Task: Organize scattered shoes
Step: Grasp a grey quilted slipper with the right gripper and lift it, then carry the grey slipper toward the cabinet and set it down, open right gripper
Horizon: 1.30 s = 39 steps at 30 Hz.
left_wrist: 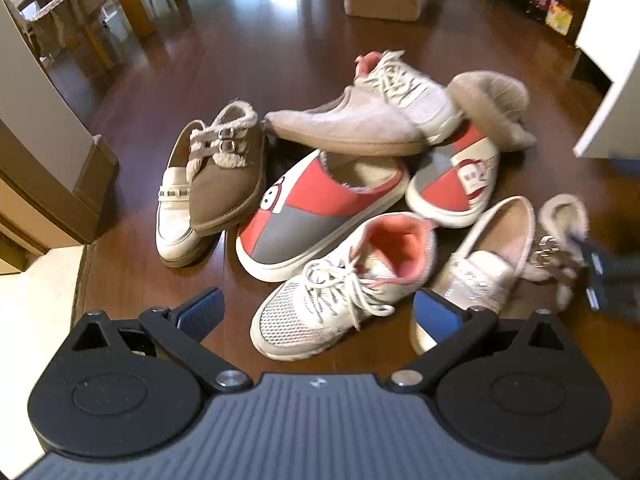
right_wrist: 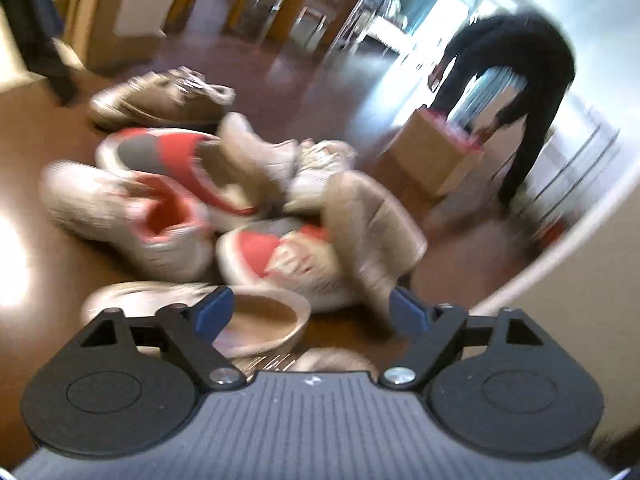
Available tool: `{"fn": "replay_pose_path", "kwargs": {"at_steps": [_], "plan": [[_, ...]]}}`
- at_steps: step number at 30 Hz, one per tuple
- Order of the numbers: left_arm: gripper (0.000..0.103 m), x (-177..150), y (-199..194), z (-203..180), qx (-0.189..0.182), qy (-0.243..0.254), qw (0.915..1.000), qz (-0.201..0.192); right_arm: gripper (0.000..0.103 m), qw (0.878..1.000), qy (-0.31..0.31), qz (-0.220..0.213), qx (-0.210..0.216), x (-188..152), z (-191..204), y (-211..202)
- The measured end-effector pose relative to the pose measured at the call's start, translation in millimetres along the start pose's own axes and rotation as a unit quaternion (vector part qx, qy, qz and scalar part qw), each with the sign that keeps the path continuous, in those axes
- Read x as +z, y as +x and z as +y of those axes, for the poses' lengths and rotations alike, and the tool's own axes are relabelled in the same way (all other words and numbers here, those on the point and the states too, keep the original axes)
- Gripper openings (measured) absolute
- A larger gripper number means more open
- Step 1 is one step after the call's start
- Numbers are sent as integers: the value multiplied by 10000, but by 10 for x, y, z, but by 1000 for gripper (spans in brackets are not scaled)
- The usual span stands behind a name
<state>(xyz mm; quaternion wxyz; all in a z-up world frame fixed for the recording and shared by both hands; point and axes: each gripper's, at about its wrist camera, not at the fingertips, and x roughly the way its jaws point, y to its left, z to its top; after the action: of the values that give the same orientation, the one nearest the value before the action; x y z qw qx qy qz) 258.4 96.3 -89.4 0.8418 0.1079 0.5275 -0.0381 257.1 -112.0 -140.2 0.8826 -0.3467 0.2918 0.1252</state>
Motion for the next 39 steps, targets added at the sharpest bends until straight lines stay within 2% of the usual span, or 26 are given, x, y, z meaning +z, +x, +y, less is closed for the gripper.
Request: {"fn": "replay_pose_path", "kwargs": {"at_steps": [3,8,12,13,14,17,19,23,24,26,28,31,33,35,36,37,38,39], "plan": [[102,-19,328,23,-102,-90,9997,183,81,9982,-443,-172,-359,112,156,505],[102,-73,444,170,-8,-69,9994,330,80,9895,-1092,-107,-937,183,407,1155],[102,-171,528,213,-41,-266,9985,468,64,9784,-1474,42,-1446,159,441,1512],[102,-173,546,215,-56,-286,9984,494,38,9783,-1509,60,-1419,139,419,1536],[102,-182,582,225,-100,-304,9978,584,27,9781,-1543,78,-1393,119,398,1561],[102,-249,579,216,-55,-257,9975,650,22,9772,-1633,46,-1354,49,335,1569],[102,-285,538,205,-21,-233,9978,622,22,9753,-1688,-319,-1391,-48,308,1294],[102,-300,387,131,-125,-231,9982,539,22,9647,-2072,-1290,-988,-381,323,433],[102,-299,337,98,-155,-213,9983,511,22,9591,-2271,-1452,-861,-534,341,197],[102,-291,213,13,-218,-143,9987,434,22,9405,-2830,-1799,-545,-965,395,-457],[102,-275,43,-112,-290,-6,9991,318,23,9264,-3248,-1866,-385,-1377,412,-955],[102,-263,-152,-367,-442,333,9984,139,23,9099,-3770,-1709,-272,-1976,416,-1517],[102,-263,-297,-581,-534,626,9966,99,26,8961,-4189,-1444,-252,-2427,444,-1777],[102,-270,-441,-824,-600,947,9937,78,41,8872,-4494,-1015,-234,-2889,479,-1937],[102,-279,-517,-955,-616,1137,9916,51,52,8848,-4607,-673,-179,-3125,497,-2009],[102,-286,-595,-1088,-632,1336,9890,19,65,8891,-4573,-195,-68,-3330,517,-2086],[102,-301,-672,-1235,-601,1605,9852,-55,65,8983,-4391,151,1,-3431,531,-2117],[102,-318,-747,-1389,-549,1906,9800,-150,65,9149,-4008,490,7,-3509,532,-2161]]}}
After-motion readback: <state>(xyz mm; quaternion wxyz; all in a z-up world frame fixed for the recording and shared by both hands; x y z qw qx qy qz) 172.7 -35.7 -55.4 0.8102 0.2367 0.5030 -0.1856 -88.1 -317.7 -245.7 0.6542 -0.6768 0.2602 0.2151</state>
